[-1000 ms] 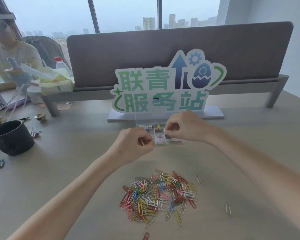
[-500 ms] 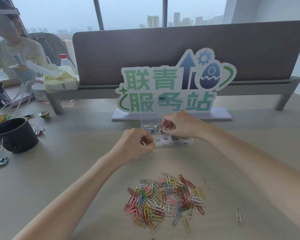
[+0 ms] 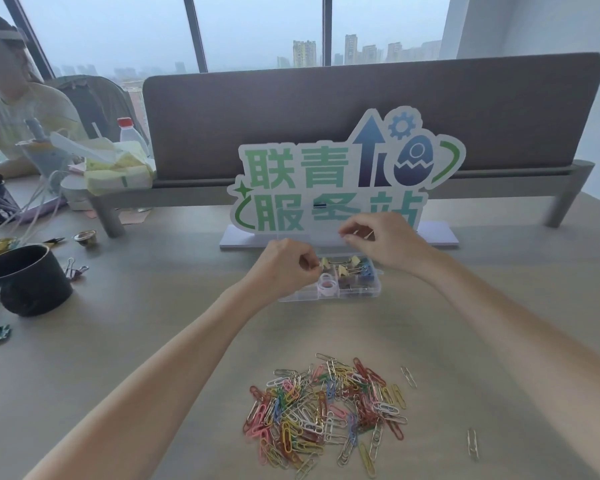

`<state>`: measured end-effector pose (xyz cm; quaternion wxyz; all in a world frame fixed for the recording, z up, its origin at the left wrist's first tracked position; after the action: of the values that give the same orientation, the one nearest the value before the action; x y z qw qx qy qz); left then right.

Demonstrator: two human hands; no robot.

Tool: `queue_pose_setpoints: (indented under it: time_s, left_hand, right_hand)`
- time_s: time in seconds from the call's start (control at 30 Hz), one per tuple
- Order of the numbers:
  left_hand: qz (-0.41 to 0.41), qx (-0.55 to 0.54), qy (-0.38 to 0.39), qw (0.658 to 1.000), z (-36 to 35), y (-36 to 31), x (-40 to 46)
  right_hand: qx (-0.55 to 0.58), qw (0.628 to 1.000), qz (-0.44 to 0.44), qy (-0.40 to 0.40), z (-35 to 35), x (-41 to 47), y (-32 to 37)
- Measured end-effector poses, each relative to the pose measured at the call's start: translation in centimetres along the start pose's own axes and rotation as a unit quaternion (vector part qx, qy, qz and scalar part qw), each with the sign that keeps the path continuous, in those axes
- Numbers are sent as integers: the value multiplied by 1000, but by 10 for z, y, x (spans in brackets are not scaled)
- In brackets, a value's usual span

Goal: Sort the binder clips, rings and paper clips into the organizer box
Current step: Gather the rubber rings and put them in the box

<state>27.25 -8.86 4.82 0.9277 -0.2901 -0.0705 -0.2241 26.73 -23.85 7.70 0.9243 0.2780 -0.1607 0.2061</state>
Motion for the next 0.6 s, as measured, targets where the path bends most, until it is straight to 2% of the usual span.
queue_pose_setpoints:
  time_s: [0.27, 0.6]
  left_hand:
    - [-15, 26, 52, 998, -25, -1, 25]
    - [-10, 40, 79, 996, -29, 3, 28]
  right_hand:
    - [42, 997, -46, -53, 21, -25, -32]
    - [48, 996, -69, -43, 20, -34, -46]
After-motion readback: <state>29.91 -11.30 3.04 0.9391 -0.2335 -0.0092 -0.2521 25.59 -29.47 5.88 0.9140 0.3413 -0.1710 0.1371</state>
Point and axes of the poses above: each hand's wrist, its own x-axis towards the middle knuckle, its own z-axis out of the back of the hand, y = z × x, the point moved 9 cm from there along x, towards the middle knuckle, and after that the axes turned 3 degrees about z, right-handed, at the moved point
